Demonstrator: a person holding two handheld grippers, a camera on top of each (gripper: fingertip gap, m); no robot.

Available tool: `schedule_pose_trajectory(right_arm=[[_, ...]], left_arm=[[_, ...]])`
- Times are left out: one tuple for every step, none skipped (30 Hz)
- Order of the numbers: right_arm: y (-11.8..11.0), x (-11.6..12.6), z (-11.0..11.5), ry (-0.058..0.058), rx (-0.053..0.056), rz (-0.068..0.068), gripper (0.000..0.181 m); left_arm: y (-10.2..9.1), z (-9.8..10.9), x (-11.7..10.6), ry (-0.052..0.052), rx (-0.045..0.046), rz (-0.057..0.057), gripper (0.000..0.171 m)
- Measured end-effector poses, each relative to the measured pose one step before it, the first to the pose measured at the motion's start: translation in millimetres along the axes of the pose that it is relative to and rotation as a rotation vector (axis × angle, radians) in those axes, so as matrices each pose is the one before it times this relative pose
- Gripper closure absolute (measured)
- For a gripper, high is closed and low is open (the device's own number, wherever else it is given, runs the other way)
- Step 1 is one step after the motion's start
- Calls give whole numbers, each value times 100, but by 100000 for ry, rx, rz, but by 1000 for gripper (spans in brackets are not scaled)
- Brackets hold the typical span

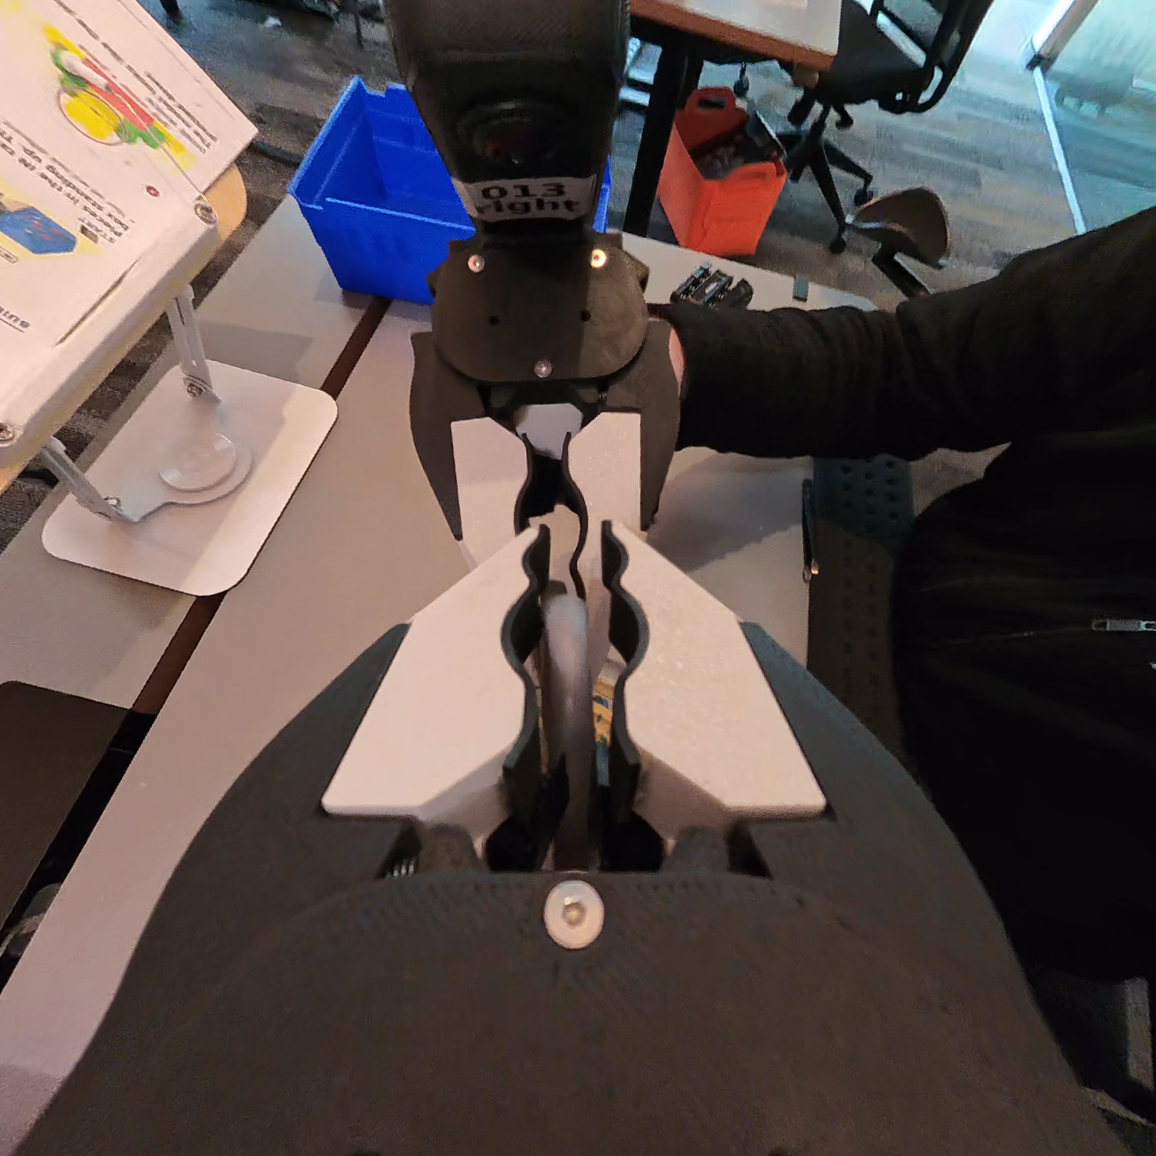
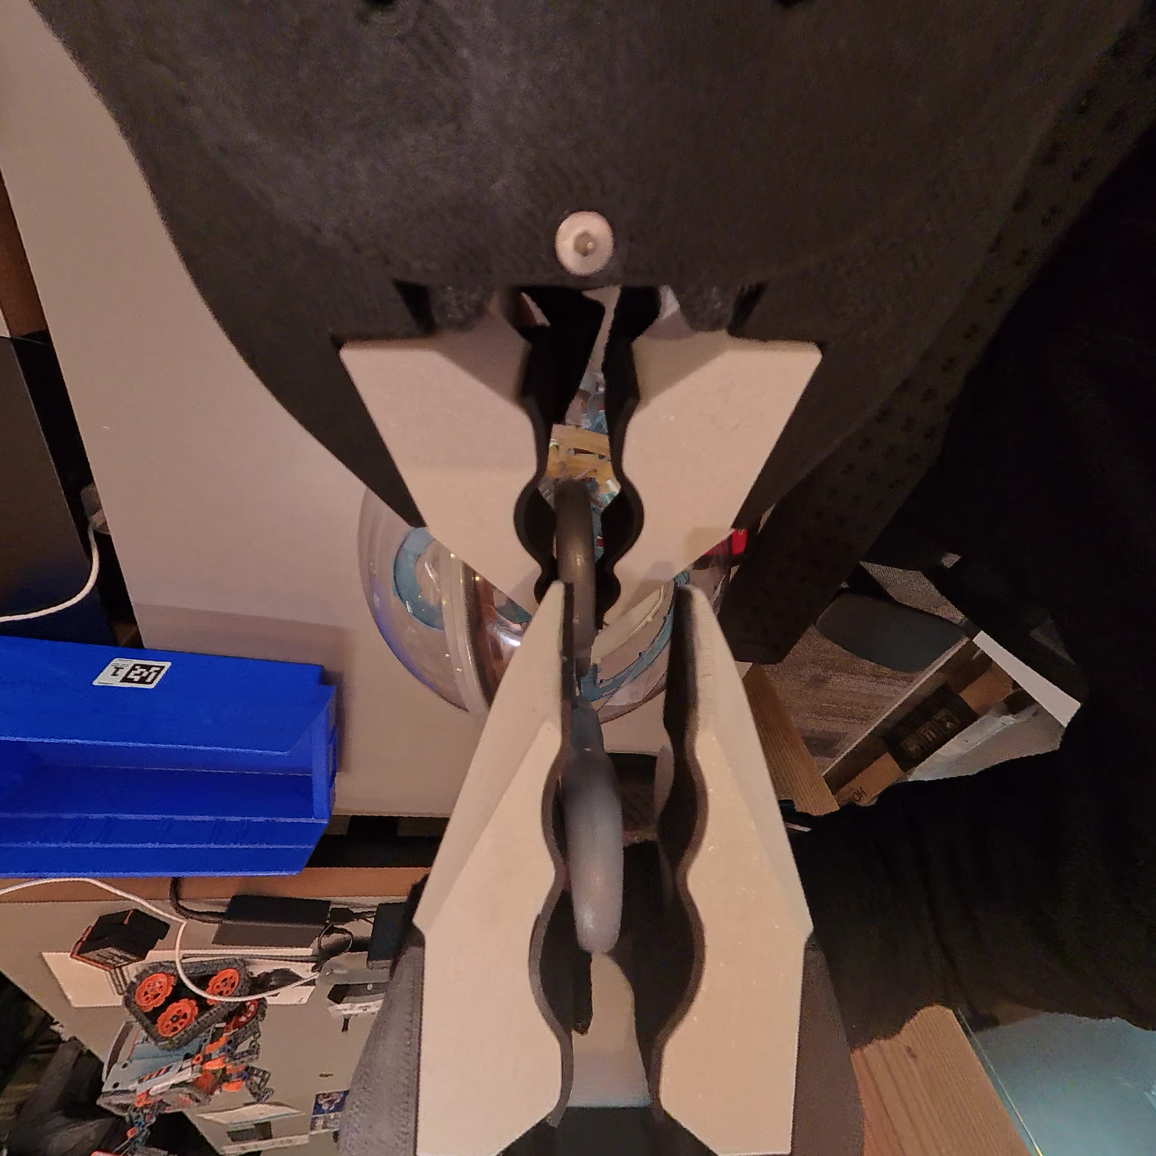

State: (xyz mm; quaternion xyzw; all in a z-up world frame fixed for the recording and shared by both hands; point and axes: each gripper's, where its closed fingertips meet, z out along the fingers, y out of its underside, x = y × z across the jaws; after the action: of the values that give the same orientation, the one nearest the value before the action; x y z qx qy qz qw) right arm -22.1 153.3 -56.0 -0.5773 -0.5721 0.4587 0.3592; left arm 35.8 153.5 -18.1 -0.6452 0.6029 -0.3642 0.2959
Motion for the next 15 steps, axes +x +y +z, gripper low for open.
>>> schedule_pose_trajectory(right_arm=[[-41, 37, 43, 169, -49, -177, 176], [-24, 29, 41, 73, 67, -86, 176], [29, 1, 45, -168, -135, 38, 176], [42, 33, 81, -132, 156, 177, 176], [12, 88, 81, 264, 599, 171, 177], [1, 50, 67, 192, 767, 121, 177], [-46, -3, 69, -98, 1000, -23, 177], [-64, 88, 46, 287, 1074, 106, 177], [-74, 128, 31, 686, 777, -7, 177], [-26, -32, 107, 34, 220, -784, 178], [-57, -156, 186, -473, 242, -686, 177], [-70, -64, 187, 29, 121, -284, 177], [11, -28, 165, -104, -361, -440, 178], [-76, -30, 54, -551, 359, 199, 178], [-174, -21, -21, -501, 718, 551, 178]], left_arm=[[30, -24, -172, -412, -711, 1544, 163], [60, 52, -85, 27, -448, 634, 167], [89, 81, -61, 132, -760, 40, 168], [106, 48, -62, -660, -741, 1193, 168], [105, 37, -123, -1805, -585, 1367, 168], [46, 49, -25, -1580, 102, 1144, 168], [2, -8, -17, -1027, 390, 312, 168], [-24, -37, -195, -2121, 1000, 633, 168], [-5, -4, -5, -561, 1177, -139, 168], [165, -4, 118, 468, -41, -103, 168], [231, 50, 48, -610, -760, 636, 168], [297, 82, 45, -583, -1222, 483, 168], [164, 1, 10, 177, -58, -825, 168], [-144, -123, -73, -718, 1478, -798, 168], [-129, -109, 34, -881, 393, 582, 168]])
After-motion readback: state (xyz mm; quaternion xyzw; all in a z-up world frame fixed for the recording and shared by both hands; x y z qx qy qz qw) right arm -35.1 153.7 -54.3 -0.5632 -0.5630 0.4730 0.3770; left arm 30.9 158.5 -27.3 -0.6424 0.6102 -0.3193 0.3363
